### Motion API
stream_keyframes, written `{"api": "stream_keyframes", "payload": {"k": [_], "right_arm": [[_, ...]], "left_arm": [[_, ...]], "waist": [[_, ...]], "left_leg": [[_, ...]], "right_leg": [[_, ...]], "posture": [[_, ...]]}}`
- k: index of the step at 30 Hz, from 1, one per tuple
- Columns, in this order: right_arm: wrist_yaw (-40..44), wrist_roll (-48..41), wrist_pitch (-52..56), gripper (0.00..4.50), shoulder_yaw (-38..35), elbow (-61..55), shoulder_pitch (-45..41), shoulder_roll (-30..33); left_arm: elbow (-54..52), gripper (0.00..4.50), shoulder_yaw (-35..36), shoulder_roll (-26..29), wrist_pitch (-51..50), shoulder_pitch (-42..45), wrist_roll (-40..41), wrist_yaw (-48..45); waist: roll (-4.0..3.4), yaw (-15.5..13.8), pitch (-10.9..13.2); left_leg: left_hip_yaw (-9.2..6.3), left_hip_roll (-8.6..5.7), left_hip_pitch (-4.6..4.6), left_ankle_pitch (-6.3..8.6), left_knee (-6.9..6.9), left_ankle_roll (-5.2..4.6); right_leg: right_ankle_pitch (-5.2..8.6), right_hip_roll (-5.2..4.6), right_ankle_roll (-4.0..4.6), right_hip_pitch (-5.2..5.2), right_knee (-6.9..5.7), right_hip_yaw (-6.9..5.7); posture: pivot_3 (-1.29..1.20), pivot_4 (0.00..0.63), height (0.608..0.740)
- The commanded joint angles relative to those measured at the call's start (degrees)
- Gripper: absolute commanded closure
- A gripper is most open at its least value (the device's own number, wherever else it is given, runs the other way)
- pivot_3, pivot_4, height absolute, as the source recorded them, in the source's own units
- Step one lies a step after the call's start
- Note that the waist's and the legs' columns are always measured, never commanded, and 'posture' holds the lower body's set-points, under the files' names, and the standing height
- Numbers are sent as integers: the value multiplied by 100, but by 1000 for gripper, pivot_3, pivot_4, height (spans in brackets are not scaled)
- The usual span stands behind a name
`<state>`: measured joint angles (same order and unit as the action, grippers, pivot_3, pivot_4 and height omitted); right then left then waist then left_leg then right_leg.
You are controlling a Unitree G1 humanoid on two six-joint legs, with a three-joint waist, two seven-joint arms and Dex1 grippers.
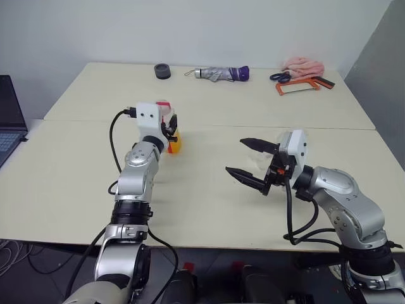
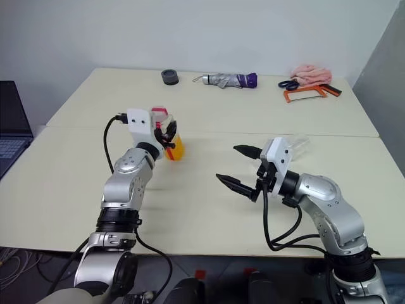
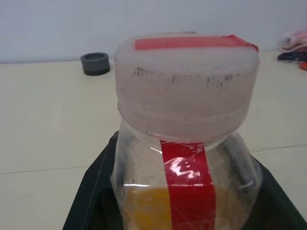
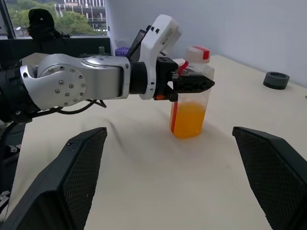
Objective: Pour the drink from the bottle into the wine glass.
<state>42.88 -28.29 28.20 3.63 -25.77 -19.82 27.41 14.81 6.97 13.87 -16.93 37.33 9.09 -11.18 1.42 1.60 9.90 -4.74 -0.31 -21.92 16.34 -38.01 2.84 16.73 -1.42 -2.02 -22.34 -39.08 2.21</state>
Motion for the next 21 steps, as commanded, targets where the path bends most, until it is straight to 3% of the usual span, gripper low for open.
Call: {"api": "stream_keyframes", "payload": {"k": [1,6,11,17,21], "right_arm": [[-97,-66,-64,0,-150,-278,70,19],[-199,-151,26,0,-327,-446,287,137],[-407,-352,307,0,-678,-845,529,365],[-1266,-320,1072,0,-405,-1261,-139,168],[-1650,-240,1424,0,-234,-1205,-494,-47]], "left_arm": [[-638,2630,-117,158,145,-171,366,-847],[-786,2631,-299,311,332,-318,644,-1827],[-924,2639,-810,399,301,-313,1135,-3469],[-387,2658,-1472,227,735,145,977,-4539],[0,2658,-1550,103,1028,384,969,-4898]], "waist": [[0,0,0],[0,0,0],[-1,0,1],[-2,21,2],[-2,24,2]], "left_leg": [[1,0,0,-1,2,1],[0,0,-1,-1,2,1],[0,-1,-4,1,2,-2],[5,-3,-1,10,2,-19],[1,-3,-1,11,3,-19]], "right_leg": [[0,0,0,0,1,0],[0,-2,0,0,2,0],[0,-2,0,1,4,-1],[0,10,0,0,2,3],[0,16,1,0,3,-1]], "posture": [[0,150,740],[0,150,740],[0,150,740],[0,150,740],[0,150,740]]}}
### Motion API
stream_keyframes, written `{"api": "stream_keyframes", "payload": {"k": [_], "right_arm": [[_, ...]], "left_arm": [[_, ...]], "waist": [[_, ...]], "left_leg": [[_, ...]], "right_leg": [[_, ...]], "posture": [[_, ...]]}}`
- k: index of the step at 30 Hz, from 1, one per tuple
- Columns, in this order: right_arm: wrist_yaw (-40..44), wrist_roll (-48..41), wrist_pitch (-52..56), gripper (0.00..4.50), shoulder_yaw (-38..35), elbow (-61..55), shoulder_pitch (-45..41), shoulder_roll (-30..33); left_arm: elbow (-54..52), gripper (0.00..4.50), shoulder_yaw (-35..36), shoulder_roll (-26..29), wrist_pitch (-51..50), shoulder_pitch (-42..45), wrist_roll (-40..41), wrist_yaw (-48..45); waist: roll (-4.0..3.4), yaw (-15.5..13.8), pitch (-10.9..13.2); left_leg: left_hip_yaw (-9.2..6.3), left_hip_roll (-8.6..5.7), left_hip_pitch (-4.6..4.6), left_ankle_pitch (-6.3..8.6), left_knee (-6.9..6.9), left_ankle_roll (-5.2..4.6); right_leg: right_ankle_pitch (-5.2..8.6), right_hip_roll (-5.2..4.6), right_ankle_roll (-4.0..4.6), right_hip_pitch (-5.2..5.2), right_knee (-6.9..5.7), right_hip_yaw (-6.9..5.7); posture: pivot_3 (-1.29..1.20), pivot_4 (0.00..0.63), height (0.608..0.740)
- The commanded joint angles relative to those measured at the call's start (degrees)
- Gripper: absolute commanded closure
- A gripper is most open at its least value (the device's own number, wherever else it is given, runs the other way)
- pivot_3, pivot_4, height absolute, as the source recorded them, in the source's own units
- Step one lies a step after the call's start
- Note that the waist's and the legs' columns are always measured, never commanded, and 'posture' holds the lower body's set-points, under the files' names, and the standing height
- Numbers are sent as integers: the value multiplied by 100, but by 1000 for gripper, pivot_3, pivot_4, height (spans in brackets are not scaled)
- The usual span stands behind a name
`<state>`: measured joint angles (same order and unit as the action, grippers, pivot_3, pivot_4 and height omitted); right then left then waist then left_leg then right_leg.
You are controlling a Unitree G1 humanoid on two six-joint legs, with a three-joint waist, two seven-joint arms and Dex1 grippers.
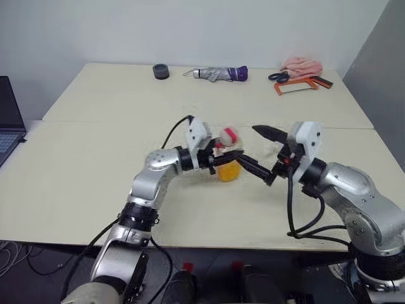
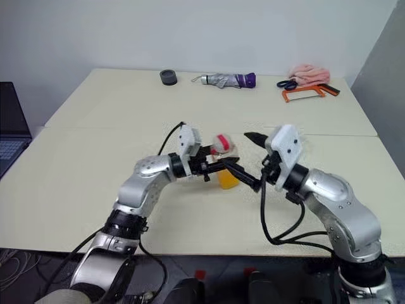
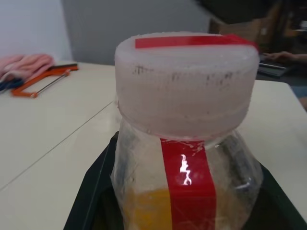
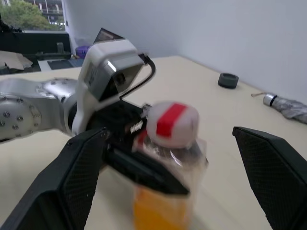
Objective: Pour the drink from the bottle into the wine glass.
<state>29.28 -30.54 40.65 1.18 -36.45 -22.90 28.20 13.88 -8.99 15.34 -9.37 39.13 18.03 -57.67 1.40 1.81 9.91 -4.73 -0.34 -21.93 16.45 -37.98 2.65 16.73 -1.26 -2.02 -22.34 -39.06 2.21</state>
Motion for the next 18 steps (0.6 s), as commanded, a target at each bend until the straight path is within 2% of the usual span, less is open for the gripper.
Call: {"api": "stream_keyframes", "payload": {"k": [1,15,18], "right_arm": [[-391,0,235,0,33,-102,-268,-196],[-652,274,235,0,329,295,-474,-590],[-634,315,166,640,349,371,-489,-656]], "left_arm": [[172,2658,49,-86,292,260,124,-361],[550,2658,122,-119,324,489,142,-1080],[546,2658,121,-92,298,502,128,-1143]], "waist": [[0,3,0],[-1,2,1],[-1,2,1]], "left_leg": [[2,0,0,0,1,0],[2,0,-4,1,0,-2],[1,0,-4,1,0,-2]], "right_leg": [[0,0,0,-1,1,3],[0,-5,0,-3,1,2],[0,-6,0,-3,1,2]], "posture": [[0,150,740],[0,150,740],[0,150,740]]}}
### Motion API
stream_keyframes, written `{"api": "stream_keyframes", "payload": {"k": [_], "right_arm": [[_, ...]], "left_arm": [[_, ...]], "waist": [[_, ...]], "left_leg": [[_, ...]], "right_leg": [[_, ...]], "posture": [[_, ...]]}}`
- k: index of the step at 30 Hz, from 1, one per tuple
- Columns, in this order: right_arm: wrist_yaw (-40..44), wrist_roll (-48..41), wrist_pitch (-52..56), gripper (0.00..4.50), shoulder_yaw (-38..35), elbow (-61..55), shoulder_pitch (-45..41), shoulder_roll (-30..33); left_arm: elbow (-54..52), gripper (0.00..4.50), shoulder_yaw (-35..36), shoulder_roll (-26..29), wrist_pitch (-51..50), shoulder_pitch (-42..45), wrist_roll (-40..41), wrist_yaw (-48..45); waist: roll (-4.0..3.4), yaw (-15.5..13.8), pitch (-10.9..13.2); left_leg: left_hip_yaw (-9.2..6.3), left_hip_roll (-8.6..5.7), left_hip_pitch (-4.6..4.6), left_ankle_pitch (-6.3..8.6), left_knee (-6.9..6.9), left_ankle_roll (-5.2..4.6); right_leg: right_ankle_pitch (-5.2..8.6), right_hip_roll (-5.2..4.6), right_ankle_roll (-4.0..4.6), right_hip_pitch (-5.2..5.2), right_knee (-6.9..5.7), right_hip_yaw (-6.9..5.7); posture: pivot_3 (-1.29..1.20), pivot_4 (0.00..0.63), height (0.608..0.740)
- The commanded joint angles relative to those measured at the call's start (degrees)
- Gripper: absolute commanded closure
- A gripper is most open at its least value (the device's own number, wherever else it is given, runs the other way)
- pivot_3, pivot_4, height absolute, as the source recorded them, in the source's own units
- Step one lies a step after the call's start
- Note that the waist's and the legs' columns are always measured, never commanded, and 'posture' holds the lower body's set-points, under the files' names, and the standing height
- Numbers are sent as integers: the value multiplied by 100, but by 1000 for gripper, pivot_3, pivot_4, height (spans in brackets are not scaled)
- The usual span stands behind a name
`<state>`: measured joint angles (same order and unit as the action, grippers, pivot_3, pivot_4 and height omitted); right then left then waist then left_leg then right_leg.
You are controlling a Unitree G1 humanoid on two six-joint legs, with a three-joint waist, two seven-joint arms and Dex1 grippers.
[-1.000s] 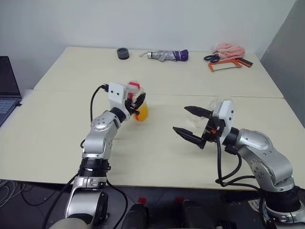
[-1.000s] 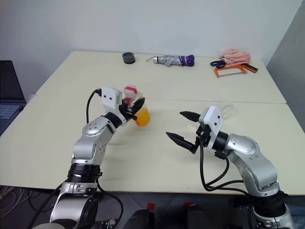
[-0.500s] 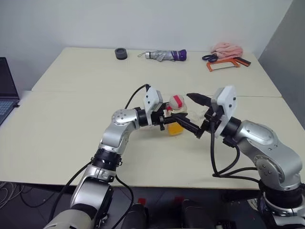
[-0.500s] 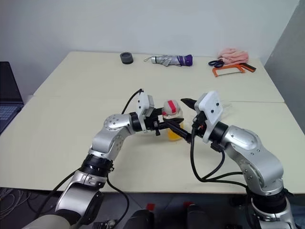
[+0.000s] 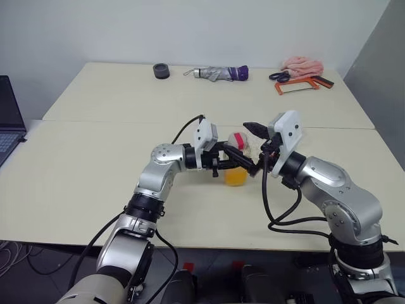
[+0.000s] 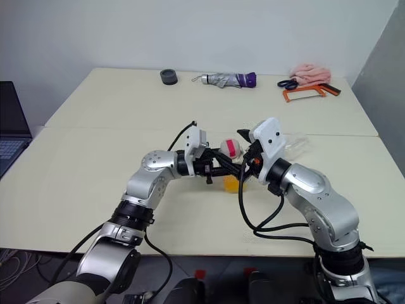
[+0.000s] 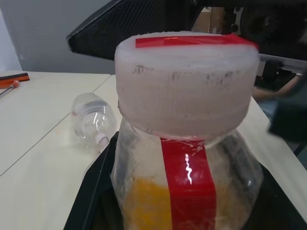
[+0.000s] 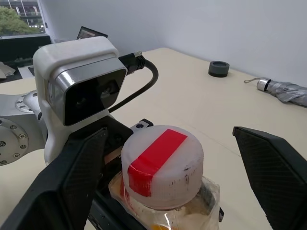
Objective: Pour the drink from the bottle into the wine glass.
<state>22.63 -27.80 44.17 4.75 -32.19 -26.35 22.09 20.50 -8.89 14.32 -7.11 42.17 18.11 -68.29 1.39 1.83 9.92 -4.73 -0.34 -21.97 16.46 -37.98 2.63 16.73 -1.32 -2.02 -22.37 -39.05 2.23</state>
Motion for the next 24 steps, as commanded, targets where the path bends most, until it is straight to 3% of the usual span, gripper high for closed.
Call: {"api": "stream_keyframes", "payload": {"k": [1,6,9,13,15,19,22,24], "right_arm": [[45,48,-214,974,-3,-36,-148,-63],[331,21,-344,2565,93,30,-150,14],[659,22,-472,2556,189,126,-197,145],[3144,7,-1362,2556,598,1043,-730,1180],[3716,121,-1639,2556,702,1667,-1108,1406],[4059,-2,-1543,2556,569,2356,-1489,1465],[3603,0,-1501,2556,202,2264,-1265,1398],[3192,-193,-1355,1835,-187,1949,-987,1306]], "left_arm": [[-114,2658,110,25,64,203,117,-103],[-72,2658,117,98,68,230,95,-207],[-40,2659,128,132,56,265,100,-265],[6,2674,86,243,-19,370,147,-608],[65,2675,78,270,-19,429,145,-761],[237,2675,95,267,28,558,107,-867],[281,2676,126,227,26,597,92,-827],[283,2676,142,207,15,594,72,-784]], "waist": [[0,0,0],[0,1,0],[0,0,0],[-10,2,9],[-9,4,11],[-10,18,12],[-10,3,12],[-9,-3,13]], "left_leg": [[-1,0,0,0,0,0],[0,0,0,0,0,0],[0,0,0,0,0,0],[4,-9,1,0,-1,-1],[9,-9,2,1,-2,-2],[6,-1,3,1,-1,-2],[-2,3,-1,1,-1,-3],[-6,5,-9,2,-3,-3]], "right_leg": [[0,0,0,0,0,0],[0,1,0,0,0,0],[0,0,0,0,0,0],[0,2,0,1,1,-1],[0,3,0,3,4,-3],[0,9,0,1,2,-6],[0,1,1,0,3,-6],[0,-8,1,-3,3,-3]], "posture": [[0,150,740],[0,150,740],[0,150,740],[0,150,740],[0,150,740],[0,150,740],[0,150,740],[0,150,740]]}}
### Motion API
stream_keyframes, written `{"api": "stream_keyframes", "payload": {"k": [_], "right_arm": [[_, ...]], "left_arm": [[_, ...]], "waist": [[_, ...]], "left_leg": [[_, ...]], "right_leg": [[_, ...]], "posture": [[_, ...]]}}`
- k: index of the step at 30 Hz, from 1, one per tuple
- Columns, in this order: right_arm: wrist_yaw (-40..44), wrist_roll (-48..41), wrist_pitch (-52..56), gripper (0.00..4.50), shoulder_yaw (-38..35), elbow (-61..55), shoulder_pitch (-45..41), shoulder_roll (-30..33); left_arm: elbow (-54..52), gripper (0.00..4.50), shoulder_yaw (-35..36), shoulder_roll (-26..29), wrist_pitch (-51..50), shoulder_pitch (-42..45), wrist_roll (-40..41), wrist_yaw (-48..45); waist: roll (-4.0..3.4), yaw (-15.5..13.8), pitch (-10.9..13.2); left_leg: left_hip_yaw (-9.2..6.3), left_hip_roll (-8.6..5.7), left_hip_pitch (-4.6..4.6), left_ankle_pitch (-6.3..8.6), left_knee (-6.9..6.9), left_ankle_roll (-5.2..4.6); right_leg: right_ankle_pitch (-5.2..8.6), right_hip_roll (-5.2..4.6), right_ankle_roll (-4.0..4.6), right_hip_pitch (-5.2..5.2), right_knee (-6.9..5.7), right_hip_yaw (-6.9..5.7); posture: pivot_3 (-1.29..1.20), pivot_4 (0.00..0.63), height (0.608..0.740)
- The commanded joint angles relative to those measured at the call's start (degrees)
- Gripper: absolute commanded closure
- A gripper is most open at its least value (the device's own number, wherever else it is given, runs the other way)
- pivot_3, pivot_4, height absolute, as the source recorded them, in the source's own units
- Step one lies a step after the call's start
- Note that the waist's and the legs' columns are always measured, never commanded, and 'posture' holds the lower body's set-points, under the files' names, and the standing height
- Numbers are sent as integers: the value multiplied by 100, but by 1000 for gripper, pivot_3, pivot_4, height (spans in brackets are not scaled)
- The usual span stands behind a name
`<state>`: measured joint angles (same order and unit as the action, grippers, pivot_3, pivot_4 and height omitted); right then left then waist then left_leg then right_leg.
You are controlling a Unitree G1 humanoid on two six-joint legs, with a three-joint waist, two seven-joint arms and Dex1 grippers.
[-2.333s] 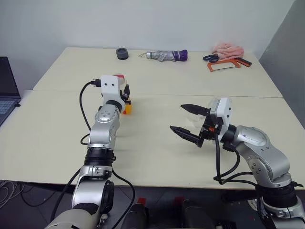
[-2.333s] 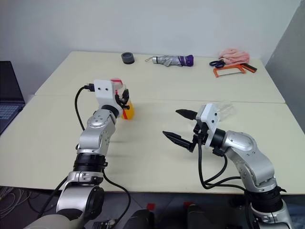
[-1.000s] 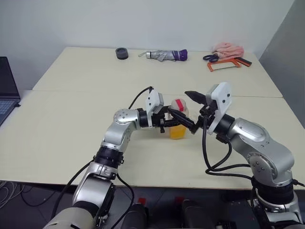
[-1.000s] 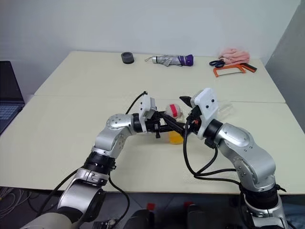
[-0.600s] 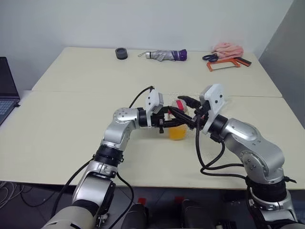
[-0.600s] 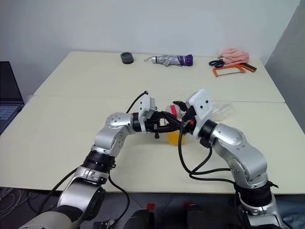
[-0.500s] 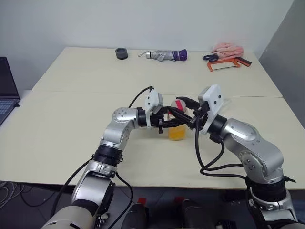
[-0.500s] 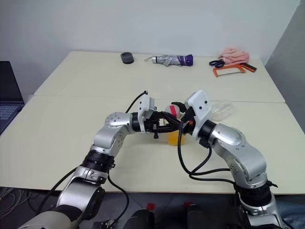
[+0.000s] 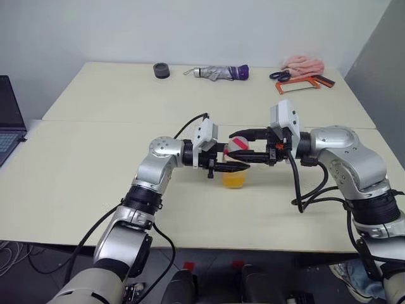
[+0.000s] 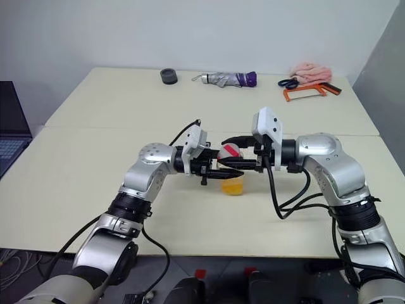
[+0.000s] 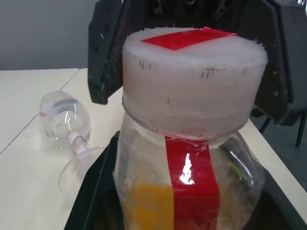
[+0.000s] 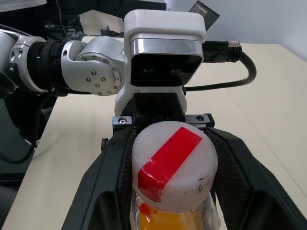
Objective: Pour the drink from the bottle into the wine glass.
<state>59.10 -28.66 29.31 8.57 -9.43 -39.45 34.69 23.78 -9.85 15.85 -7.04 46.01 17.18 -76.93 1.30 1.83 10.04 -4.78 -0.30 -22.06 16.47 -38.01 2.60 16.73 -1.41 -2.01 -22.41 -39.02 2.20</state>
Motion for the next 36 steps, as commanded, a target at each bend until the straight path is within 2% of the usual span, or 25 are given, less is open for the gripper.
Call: {"api": "stream_keyframes", "payload": {"k": [1,5,6,11,13,22,31,33,36], "right_arm": [[-682,-232,235,1505,-780,-616,515,5],[-1873,-609,608,161,-1319,-2060,1274,-412],[-2178,-552,659,148,-1322,-2368,1441,-533],[-3810,445,771,148,-681,-3006,1738,-1315],[-4154,775,796,148,-391,-3001,1755,-1496],[-4501,1223,861,148,191,-3036,1871,-1845],[-4494,1307,840,148,182,-2827,1826,-2008],[-4473,1319,849,521,196,-2800,1839,-1995],[-4454,1306,870,1437,209,-2768,1849,-1997]], "left_arm": [[-32,2680,250,44,11,210,153,115],[5,2681,266,63,24,196,123,171],[24,2681,269,66,31,200,113,174],[229,2682,268,34,117,281,39,200],[307,2682,260,14,161,316,11,199],[550,2682,225,-64,342,426,-78,167],[546,2682,232,-52,404,379,-138,138],[541,2682,236,-50,407,377,-145,142],[525,2682,239,-37,412,372,-148,139]], "waist": [[1,-11,1],[0,-18,1],[0,-16,1],[0,17,0],[0,17,0],[0,10,0],[-1,11,0],[-1,11,0],[-1,11,0]], "left_leg": [[-3,2,-5,0,-4,0],[-4,-5,-35,0,-9,0],[-5,-5,-46,-1,-10,1],[9,-6,-73,-13,-17,22],[11,-9,-71,-14,-19,21],[11,-10,-71,-14,-22,21],[11,-11,-71,-13,-22,20],[11,-11,-71,-13,-23,19],[10,-11,-71,-12,-23,18]], "right_leg": [[0,-5,0,-1,0,0],[-1,-21,-1,-25,-5,1],[-1,-21,-1,-37,-6,0],[0,-17,-1,-84,-42,13],[0,-11,-1,-86,-46,15],[0,1,-1,-86,-49,14],[0,4,0,-86,-50,14],[0,4,0,-86,-50,14],[0,4,0,-86,-50,14]], "posture": [[0,150,740],[0,150,740],[0,150,740],[0,150,740],[0,150,740],[0,150,740],[0,150,740],[0,150,740],[0,150,740]]}}
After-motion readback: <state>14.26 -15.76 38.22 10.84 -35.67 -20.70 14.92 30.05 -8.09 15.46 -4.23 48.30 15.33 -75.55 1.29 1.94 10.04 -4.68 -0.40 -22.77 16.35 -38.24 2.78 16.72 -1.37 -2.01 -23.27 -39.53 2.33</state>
